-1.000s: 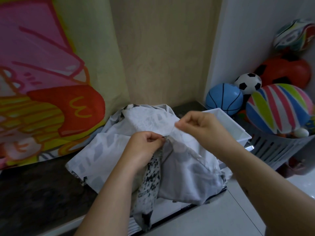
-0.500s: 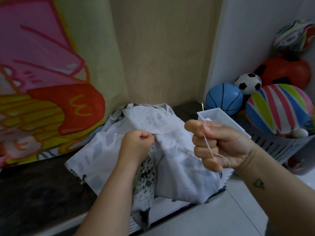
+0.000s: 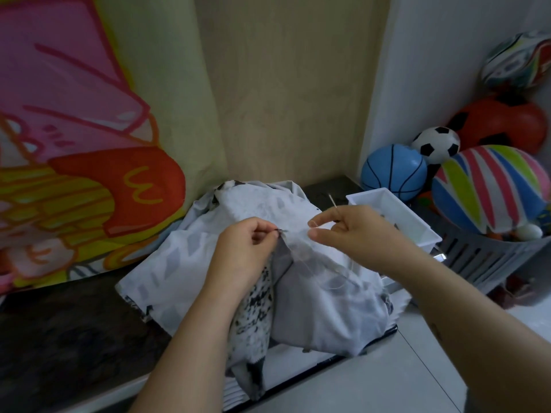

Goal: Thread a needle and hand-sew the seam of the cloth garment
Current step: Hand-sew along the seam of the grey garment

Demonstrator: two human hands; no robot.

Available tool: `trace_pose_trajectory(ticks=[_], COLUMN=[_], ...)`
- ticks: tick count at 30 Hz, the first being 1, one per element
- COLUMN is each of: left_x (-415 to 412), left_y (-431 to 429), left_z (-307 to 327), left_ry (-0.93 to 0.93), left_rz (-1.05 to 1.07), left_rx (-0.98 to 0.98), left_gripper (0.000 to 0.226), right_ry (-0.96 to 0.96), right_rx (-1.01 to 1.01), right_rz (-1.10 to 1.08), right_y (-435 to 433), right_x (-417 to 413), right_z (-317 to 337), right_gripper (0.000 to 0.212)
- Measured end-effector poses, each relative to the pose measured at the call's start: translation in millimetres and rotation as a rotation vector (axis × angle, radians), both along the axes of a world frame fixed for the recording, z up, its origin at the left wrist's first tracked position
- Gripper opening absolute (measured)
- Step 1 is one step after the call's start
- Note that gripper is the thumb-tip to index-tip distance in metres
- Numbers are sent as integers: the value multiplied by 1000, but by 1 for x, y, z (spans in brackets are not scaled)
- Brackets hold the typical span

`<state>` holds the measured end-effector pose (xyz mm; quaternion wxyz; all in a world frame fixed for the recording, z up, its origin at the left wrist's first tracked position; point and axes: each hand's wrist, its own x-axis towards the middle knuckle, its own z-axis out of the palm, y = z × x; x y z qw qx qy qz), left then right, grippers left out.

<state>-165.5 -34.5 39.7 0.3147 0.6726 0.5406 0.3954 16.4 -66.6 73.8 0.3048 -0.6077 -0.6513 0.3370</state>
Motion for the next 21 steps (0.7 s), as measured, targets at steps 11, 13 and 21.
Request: trace_pose_trajectory(ticks=[11,13,21], left_x=[0,1,-4], left_y=[-12,-13,-17], left_z=[7,7,8], left_ry=[-18,-17,27], left_rz=[-159,-174,-211], left_rx=[-12,-24,8], left_gripper=[22,23,31], right_ry=[149,187,179], right_rx=[-15,1,32], right_rz=[-49,-51,-33], right_y=[4,4,-2], right_x=[6,8,9], right_z=[-4,-1,19], right_gripper=[13,11,6])
